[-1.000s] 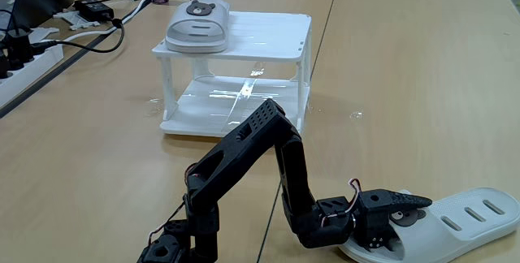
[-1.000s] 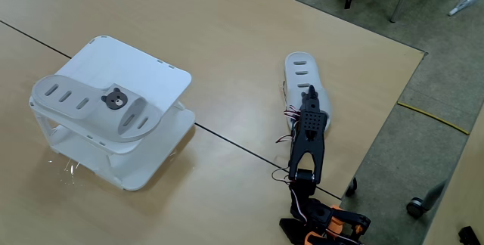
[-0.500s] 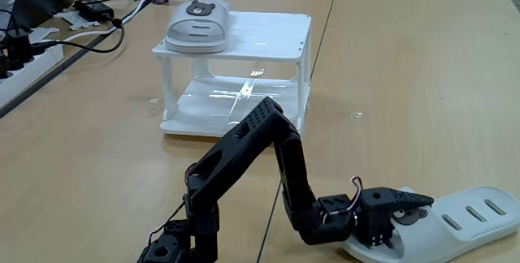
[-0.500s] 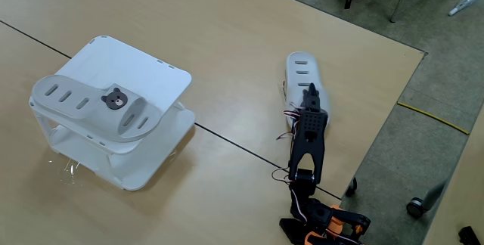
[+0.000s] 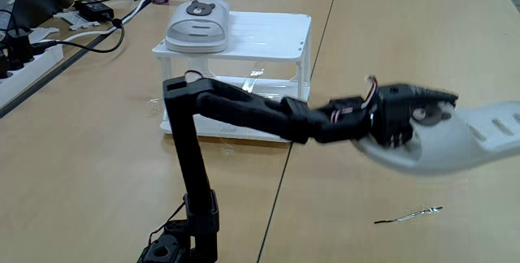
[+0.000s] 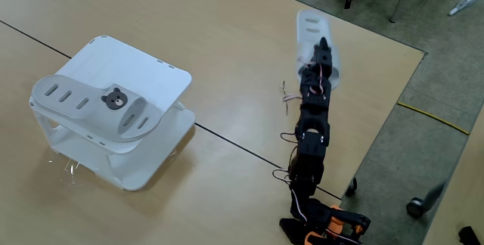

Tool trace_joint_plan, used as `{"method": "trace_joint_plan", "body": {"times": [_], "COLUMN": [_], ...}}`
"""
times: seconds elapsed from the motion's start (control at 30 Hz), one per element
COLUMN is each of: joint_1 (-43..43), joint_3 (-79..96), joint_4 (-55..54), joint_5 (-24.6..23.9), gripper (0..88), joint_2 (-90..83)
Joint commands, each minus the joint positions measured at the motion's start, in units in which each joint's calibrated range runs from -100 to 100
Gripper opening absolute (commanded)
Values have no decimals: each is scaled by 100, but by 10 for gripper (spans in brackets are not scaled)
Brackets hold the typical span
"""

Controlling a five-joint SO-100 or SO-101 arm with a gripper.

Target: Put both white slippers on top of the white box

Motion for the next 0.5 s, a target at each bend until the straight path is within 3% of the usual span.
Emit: {"method": "trace_joint_plan", "body": {"times": [0.0, 0.17, 0.47], "joint_1": [-23, -23, -23], "joint_3": [-1595, -2813, -2840], "joint_4": [920, 2266, 2309], "joint_5": [42, 42, 42], "gripper": [8, 8, 8], "joint_2": [-974, -890, -890]}}
